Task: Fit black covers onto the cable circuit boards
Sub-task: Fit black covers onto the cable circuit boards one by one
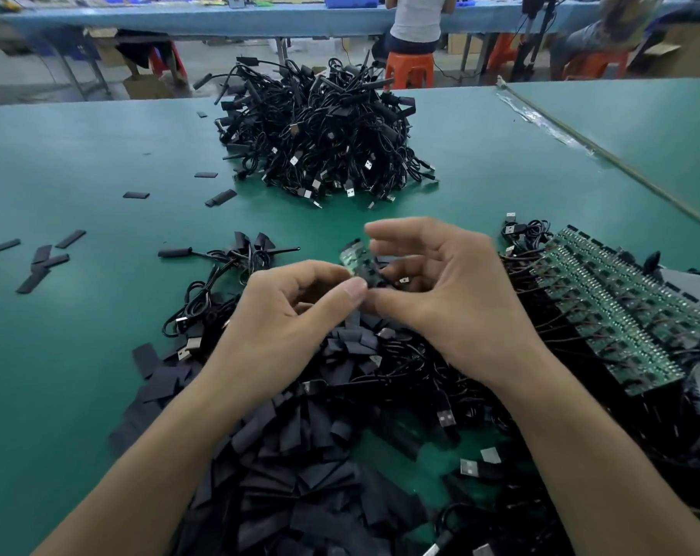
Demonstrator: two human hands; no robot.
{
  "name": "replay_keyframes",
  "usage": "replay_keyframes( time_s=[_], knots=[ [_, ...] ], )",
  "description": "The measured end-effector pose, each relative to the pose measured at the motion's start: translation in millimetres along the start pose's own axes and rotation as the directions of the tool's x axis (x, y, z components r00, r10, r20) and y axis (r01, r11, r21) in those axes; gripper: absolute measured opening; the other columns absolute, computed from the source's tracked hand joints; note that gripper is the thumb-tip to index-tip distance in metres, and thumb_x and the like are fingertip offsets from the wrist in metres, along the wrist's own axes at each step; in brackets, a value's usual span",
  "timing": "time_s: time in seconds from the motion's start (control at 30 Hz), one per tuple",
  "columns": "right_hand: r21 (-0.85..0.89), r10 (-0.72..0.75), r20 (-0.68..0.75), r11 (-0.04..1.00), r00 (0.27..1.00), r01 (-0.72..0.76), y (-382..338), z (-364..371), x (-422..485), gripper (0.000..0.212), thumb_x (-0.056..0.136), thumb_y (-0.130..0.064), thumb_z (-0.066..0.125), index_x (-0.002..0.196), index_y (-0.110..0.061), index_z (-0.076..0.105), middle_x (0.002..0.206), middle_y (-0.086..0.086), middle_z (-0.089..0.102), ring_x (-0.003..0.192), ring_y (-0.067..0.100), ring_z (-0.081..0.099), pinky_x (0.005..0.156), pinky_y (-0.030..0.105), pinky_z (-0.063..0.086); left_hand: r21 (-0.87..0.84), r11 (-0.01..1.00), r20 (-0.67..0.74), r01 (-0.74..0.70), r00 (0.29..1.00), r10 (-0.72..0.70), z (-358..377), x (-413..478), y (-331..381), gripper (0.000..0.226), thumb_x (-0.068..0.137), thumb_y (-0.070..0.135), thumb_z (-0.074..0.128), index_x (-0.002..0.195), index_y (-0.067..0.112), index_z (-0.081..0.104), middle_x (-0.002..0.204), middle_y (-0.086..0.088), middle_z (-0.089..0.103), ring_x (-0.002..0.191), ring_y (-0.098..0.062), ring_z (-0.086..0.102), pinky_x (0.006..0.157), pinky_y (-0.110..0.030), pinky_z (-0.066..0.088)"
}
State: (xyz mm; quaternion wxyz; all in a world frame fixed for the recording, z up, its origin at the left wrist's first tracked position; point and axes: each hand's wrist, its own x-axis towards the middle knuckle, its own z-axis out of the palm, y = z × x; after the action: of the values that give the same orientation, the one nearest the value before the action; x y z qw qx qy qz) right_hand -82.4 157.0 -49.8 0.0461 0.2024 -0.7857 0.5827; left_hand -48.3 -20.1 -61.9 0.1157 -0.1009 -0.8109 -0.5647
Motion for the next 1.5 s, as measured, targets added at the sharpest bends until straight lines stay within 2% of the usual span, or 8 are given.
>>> replay_keyframes(
  time_s=[0.17, 0.27, 0.53, 0.7, 0.87, 1.1, 1.37, 1.5],
  knots=[
    [0.006, -0.059, 0.039, 0.998, 0.997, 0.059, -1.0, 12.1, -3.5, 0.051, 0.066, -0.009, 0.086, 0.111, -0.029, 0.072, 0.092, -0.010, 0.072, 0.077, 0.007, 0.068, 0.070, 0.021, 0.053, -0.135, 0.991, -0.028, -0.012, 1.000, 0.008, 1.7, 0.3, 2.8, 0.017, 0.087, 0.026, 0.068, 0.079, 0.011, 0.072, 0.072, -0.014, 0.069, 0.065, -0.015, 0.060, 0.058, -0.036, 0.049],
    [0.106, -0.015, 0.079, 0.994, 0.997, 0.006, -2.7, 7.2, -2.8, 0.038, 0.070, -0.012, 0.084, 0.105, -0.026, 0.074, 0.087, -0.007, 0.074, 0.077, 0.007, 0.069, 0.073, 0.022, 0.055, -0.252, 0.967, -0.062, 0.025, 0.997, -0.042, 1.6, 0.9, 4.1, 0.011, 0.075, 0.028, 0.083, 0.073, 0.022, 0.074, 0.069, -0.003, 0.073, 0.062, -0.009, 0.066, 0.059, -0.022, 0.053],
    [0.426, 0.040, 0.264, 0.891, 0.964, -0.154, -7.8, 1.6, -1.7, 0.009, 0.084, -0.017, 0.067, 0.082, -0.021, 0.075, 0.079, -0.004, 0.073, 0.075, 0.006, 0.064, 0.074, 0.020, 0.052, -0.331, 0.943, -0.103, 0.020, 0.993, -0.058, -3.1, 0.1, 5.3, 0.024, 0.055, 0.035, 0.089, 0.070, 0.025, 0.072, 0.067, 0.000, 0.073, 0.060, -0.009, 0.068, 0.060, -0.019, 0.056],
    [0.426, 0.015, 0.260, 0.896, 0.965, -0.128, -6.5, 5.4, -2.3, 0.010, 0.090, -0.017, 0.066, 0.082, -0.015, 0.071, 0.080, 0.000, 0.073, 0.078, 0.009, 0.066, 0.077, 0.021, 0.052, -0.352, 0.936, -0.058, 0.001, 0.998, -0.022, -3.2, 0.3, 5.6, 0.018, 0.058, 0.030, 0.086, 0.068, 0.025, 0.072, 0.065, 0.004, 0.070, 0.059, -0.008, 0.065, 0.061, -0.019, 0.056],
    [0.649, 0.065, 0.339, 0.706, 0.939, -0.283, -3.6, 12.0, -5.0, 0.013, 0.079, -0.025, 0.072, 0.081, -0.012, 0.073, 0.083, 0.008, 0.069, 0.078, 0.016, 0.065, 0.076, 0.025, 0.055, -0.355, 0.935, 0.005, 0.011, 1.000, -0.011, -7.3, 1.5, 3.9, 0.023, 0.056, 0.035, 0.089, 0.067, 0.024, 0.072, 0.063, 0.002, 0.063, 0.059, -0.012, 0.055, 0.059, -0.021, 0.049],
    [0.704, 0.094, 0.368, 0.622, 0.925, -0.343, -7.9, 14.3, -6.0, 0.014, 0.078, -0.026, 0.072, 0.080, -0.013, 0.075, 0.075, 0.003, 0.069, 0.065, 0.008, 0.062, 0.064, 0.019, 0.055, -0.452, 0.892, 0.058, -0.030, 0.996, 0.062, -6.7, 0.1, 0.3, 0.028, 0.062, 0.045, 0.090, 0.074, 0.024, 0.074, 0.071, 0.002, 0.071, 0.064, -0.011, 0.065, 0.066, -0.022, 0.056],
    [0.900, 0.346, -0.047, 0.422, 0.937, -0.110, -7.5, -27.1, 10.5, 0.010, 0.091, -0.022, 0.062, 0.083, -0.016, 0.063, 0.069, -0.004, 0.057, 0.051, 0.004, 0.052, 0.049, 0.020, 0.047, -0.734, 0.666, -0.227, -0.135, 0.972, -0.054, -24.8, 10.3, 0.9, 0.022, 0.089, 0.037, 0.063, 0.088, 0.015, 0.065, 0.087, -0.001, 0.074, 0.087, -0.020, 0.071, 0.087, -0.037, 0.056],
    [0.762, 0.524, -0.261, 0.628, 0.811, -0.161, 5.4, -36.8, 12.3, 0.010, 0.094, -0.018, 0.065, 0.086, -0.016, 0.060, 0.066, -0.006, 0.054, 0.043, 0.004, 0.039, 0.040, 0.020, 0.040, -0.781, 0.612, -0.325, -0.128, 0.920, -0.221, -31.2, 11.7, 2.1, 0.023, 0.094, 0.038, 0.057, 0.082, 0.019, 0.056, 0.062, 0.008, 0.059, 0.054, -0.005, 0.055, 0.064, -0.027, 0.056]
  ],
)
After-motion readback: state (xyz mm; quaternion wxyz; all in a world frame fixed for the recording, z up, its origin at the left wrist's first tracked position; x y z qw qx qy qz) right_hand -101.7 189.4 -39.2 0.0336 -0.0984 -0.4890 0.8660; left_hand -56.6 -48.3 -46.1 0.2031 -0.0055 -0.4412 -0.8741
